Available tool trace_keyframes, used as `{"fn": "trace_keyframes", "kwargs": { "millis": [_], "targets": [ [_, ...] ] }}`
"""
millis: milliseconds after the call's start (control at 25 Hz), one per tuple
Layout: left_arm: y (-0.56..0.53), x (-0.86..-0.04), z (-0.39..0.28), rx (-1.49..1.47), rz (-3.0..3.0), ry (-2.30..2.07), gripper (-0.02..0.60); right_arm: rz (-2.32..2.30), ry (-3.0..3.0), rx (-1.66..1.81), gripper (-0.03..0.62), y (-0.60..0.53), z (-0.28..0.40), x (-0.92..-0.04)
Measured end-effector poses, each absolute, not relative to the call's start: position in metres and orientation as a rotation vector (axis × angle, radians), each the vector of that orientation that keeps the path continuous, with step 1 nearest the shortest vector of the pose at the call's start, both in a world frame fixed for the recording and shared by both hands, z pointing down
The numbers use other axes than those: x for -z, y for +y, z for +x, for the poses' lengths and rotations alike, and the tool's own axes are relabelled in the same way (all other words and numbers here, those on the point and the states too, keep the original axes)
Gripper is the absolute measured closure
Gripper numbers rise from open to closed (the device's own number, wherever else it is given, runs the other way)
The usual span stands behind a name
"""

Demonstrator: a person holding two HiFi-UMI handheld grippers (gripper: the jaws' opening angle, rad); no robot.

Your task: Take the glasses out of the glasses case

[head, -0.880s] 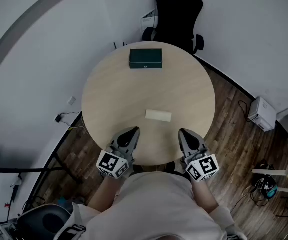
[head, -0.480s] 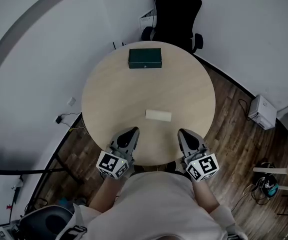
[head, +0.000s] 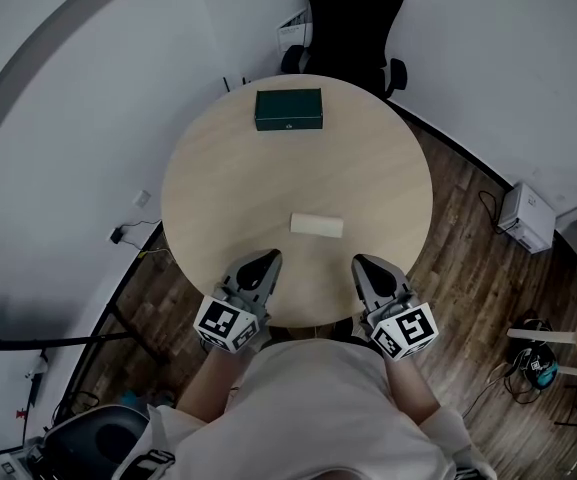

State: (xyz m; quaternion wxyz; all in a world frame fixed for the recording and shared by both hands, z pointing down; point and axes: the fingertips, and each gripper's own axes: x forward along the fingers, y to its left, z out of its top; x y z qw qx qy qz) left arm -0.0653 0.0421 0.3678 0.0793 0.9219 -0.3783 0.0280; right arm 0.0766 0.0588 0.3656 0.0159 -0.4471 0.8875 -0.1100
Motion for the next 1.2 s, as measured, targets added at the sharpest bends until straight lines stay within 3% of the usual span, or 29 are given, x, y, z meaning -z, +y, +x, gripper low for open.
{"fn": "trace_keyframes", "kwargs": {
  "millis": [760, 1200],
  "targets": [
    [-0.002, -0.434, -0.052, -0.295, 2.725, -1.047, 0.572, -1.458, 2.805, 0.501, 0.582, 0.016, 0.081, -0.431],
    [-0.029, -0.526, -0.037, -0.737, 2.746, -0.896, 0.573, -1.487, 2.830, 0.648, 0.582, -0.010, 0.088, -0.481]
  ]
}}
